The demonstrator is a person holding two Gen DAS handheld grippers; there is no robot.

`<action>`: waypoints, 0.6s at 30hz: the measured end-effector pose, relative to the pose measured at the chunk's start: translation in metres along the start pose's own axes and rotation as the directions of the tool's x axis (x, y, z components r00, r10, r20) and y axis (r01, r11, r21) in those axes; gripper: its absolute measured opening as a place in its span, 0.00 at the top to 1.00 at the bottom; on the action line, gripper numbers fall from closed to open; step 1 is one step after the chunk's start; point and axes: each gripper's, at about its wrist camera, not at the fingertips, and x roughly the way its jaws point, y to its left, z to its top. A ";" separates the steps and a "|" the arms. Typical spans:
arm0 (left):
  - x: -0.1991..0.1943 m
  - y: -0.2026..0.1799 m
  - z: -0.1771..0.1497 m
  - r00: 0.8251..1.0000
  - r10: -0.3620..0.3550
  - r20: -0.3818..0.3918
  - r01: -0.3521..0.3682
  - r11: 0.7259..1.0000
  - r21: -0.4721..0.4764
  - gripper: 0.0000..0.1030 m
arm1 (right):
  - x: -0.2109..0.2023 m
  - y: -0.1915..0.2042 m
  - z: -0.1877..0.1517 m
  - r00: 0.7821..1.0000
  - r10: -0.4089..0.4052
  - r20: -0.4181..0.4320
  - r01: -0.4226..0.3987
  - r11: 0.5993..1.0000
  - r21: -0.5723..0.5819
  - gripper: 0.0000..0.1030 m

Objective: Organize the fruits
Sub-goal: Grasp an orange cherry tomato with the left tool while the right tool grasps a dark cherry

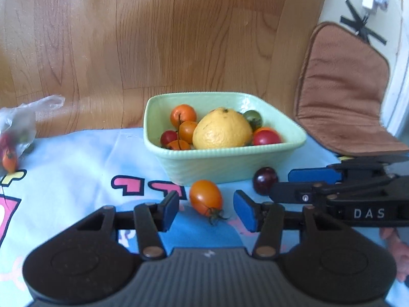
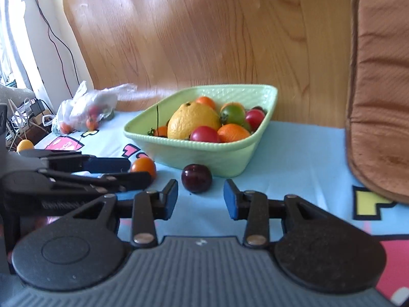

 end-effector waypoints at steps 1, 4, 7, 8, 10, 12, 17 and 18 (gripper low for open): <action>0.003 0.001 0.000 1.000 -0.004 -0.010 0.004 1.000 -0.008 0.58 | 0.004 0.002 0.001 1.000 -0.003 -0.008 0.003 1.000 0.002 0.59; 0.002 0.004 0.000 1.000 -0.022 -0.005 0.021 0.999 -0.043 0.71 | 0.010 0.004 0.005 1.000 0.002 -0.017 -0.002 1.000 0.007 0.59; -0.006 0.004 -0.005 1.000 -0.027 -0.004 0.027 0.998 -0.053 0.72 | 0.015 0.011 0.005 1.000 -0.002 -0.031 0.001 1.000 -0.028 0.68; -0.012 0.003 -0.008 0.999 -0.033 -0.007 0.032 0.998 -0.055 0.72 | 0.013 0.014 0.004 1.000 -0.002 -0.030 0.001 0.999 -0.038 0.68; -0.027 0.000 -0.017 0.999 -0.052 -0.006 0.051 0.997 -0.054 0.72 | 0.005 0.017 0.000 0.999 0.015 -0.030 -0.016 0.999 -0.031 0.68; -0.047 -0.006 -0.031 0.998 -0.065 -0.009 0.064 0.997 -0.053 0.72 | -0.012 0.026 -0.007 0.999 0.027 -0.017 -0.028 0.999 -0.042 0.68; -0.098 -0.024 -0.073 0.997 -0.076 -0.022 0.075 0.996 -0.049 0.72 | -0.069 0.060 -0.048 0.999 0.051 -0.006 -0.052 0.992 -0.113 0.68; -0.108 -0.027 -0.080 0.997 -0.079 -0.018 0.078 0.996 -0.050 0.72 | -0.081 0.067 -0.059 0.998 0.056 -0.008 -0.057 0.990 -0.129 0.68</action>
